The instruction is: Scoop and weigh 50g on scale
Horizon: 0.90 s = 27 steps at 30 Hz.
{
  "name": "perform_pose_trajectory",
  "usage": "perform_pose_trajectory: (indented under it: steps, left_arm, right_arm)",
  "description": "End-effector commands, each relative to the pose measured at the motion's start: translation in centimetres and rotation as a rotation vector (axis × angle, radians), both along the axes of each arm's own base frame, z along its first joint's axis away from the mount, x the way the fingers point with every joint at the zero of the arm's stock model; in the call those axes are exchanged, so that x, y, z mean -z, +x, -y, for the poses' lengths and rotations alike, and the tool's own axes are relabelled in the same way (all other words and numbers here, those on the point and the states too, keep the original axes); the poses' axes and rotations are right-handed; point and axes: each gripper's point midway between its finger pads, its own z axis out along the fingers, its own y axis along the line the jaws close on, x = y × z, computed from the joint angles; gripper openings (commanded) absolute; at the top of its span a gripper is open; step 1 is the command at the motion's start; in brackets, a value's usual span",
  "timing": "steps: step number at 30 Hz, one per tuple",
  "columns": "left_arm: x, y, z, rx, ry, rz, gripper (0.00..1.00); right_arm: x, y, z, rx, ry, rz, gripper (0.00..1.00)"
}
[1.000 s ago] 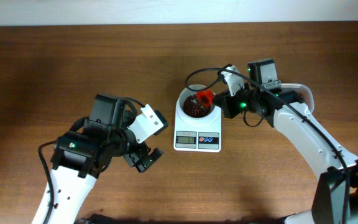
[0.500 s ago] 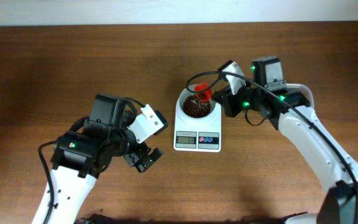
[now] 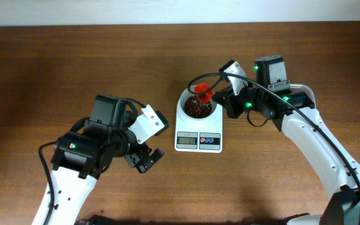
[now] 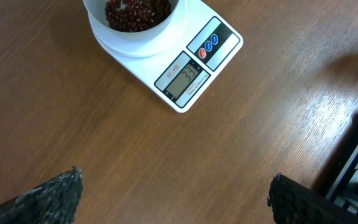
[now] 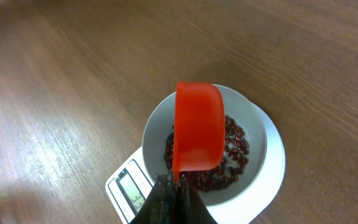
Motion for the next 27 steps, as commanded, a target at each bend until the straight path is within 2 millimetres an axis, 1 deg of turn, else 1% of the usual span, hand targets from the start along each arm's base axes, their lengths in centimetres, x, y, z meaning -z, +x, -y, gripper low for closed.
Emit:
perform_pose_trajectory:
  steps: [1,3,4,5,6,7,9,10,12,13,18,19,21,24,27]
  left_arm:
    - [-0.1,-0.1,0.2,0.020,-0.009,0.003,0.99]
    - [-0.1,-0.1,0.2,0.020,-0.009,0.003,0.99]
    - [-0.1,-0.1,0.2,0.020,-0.009,0.003,0.99]
    - [-0.1,-0.1,0.2,0.020,-0.009,0.003,0.99]
    - [-0.1,-0.1,0.2,0.020,-0.009,0.003,0.99]
    - [-0.1,-0.1,0.2,0.020,-0.009,0.003,0.99]
    - [-0.1,-0.1,0.2,0.020,-0.009,0.003,0.99]
    - [-0.1,-0.1,0.2,0.020,-0.009,0.003,0.99]
    - [-0.1,-0.1,0.2,0.020,-0.009,0.003,0.99]
    - [-0.1,-0.1,0.2,0.020,-0.009,0.003,0.99]
    - [-0.1,-0.1,0.2,0.020,-0.009,0.003,0.99]
    - [-0.1,-0.1,0.2,0.020,-0.009,0.003,0.99]
    - [-0.1,-0.1,0.2,0.020,-0.009,0.003,0.99]
    - [-0.1,-0.1,0.2,0.020,-0.009,0.003,0.99]
    - [-0.1,-0.1,0.2,0.020,-0.009,0.003,0.99]
  right_arm:
    - [-1.1,-0.2,-0.2,-0.017,0.009,0.023,0.04]
    - [-1.9,-0.8,-1.1,-0.074,0.062,0.029,0.04]
    - [-1.8,-0.5,-1.0,-0.073,0.049,0.047,0.04]
    - [-1.2,0.2,0.0,-0.015,-0.008,0.051,0.04]
    - [-0.7,0.3,0.4,0.008,-0.037,0.041,0.04]
    - [-0.7,0.0,0.3,-0.003,-0.027,0.029,0.04]
    - [-1.6,-1.1,-1.1,-0.091,0.050,0.028,0.04]
    - [-1.8,-1.1,-1.2,-0.107,0.053,0.046,0.04]
    - [-0.9,0.0,0.1,-0.036,-0.032,0.058,0.04]
    - [-0.6,0.1,0.4,-0.022,-0.051,0.057,0.04]
    - [-0.6,0.1,0.4,-0.020,-0.060,0.060,0.04]
    - [-0.7,0.1,0.4,-0.020,-0.059,0.063,0.04]
    - [-2.0,-0.1,0.3,-0.022,-0.050,0.096,0.04]
    - [-3.0,-0.3,0.5,-0.028,-0.056,0.135,0.04]
    - [-3.0,0.2,1.6,0.025,-0.116,0.154,0.04]
